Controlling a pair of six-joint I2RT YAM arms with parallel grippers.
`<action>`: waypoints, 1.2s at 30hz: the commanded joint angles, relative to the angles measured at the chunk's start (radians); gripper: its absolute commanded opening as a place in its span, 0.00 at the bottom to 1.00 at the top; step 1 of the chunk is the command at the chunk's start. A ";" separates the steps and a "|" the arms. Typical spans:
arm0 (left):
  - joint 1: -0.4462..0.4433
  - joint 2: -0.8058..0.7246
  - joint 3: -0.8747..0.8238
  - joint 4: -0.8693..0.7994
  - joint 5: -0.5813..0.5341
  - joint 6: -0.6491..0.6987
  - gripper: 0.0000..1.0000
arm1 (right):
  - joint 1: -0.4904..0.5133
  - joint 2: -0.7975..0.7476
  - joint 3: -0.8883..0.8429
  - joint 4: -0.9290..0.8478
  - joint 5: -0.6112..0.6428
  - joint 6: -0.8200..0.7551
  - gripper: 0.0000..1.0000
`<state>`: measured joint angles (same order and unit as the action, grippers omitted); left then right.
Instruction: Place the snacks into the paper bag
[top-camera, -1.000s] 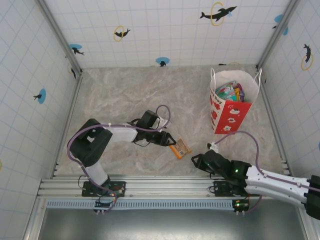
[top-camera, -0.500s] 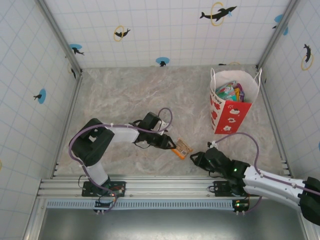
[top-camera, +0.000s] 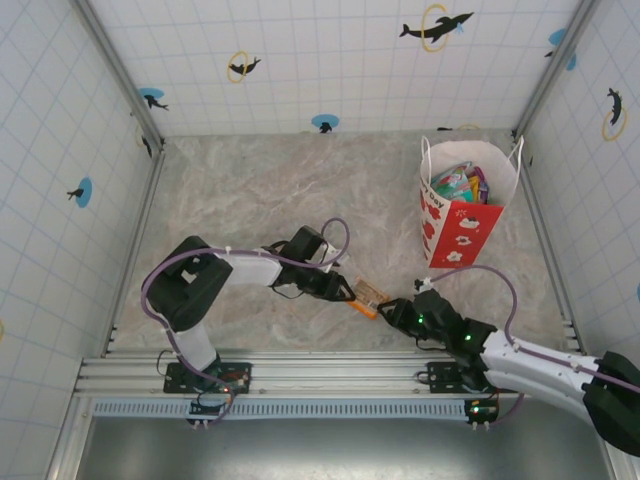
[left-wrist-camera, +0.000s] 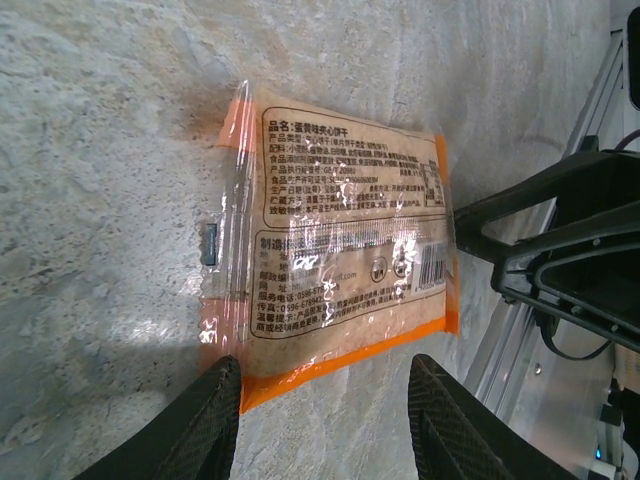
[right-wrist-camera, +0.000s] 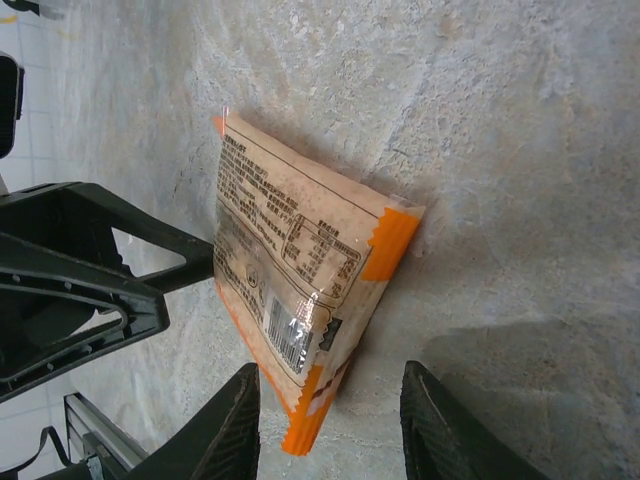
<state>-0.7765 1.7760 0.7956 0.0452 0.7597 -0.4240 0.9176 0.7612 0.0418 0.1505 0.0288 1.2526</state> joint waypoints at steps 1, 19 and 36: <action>-0.015 0.029 0.012 -0.015 0.005 -0.012 0.47 | -0.016 0.017 -0.028 0.047 -0.016 -0.016 0.39; -0.038 0.043 0.039 0.024 0.029 -0.045 0.48 | -0.067 0.124 -0.055 0.156 -0.073 -0.018 0.25; -0.035 -0.045 0.049 -0.010 -0.063 -0.028 0.53 | -0.074 0.021 0.010 -0.024 -0.029 -0.085 0.00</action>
<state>-0.8070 1.7821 0.8146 0.0685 0.7433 -0.4732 0.8494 0.8135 0.0189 0.2100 -0.0322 1.2064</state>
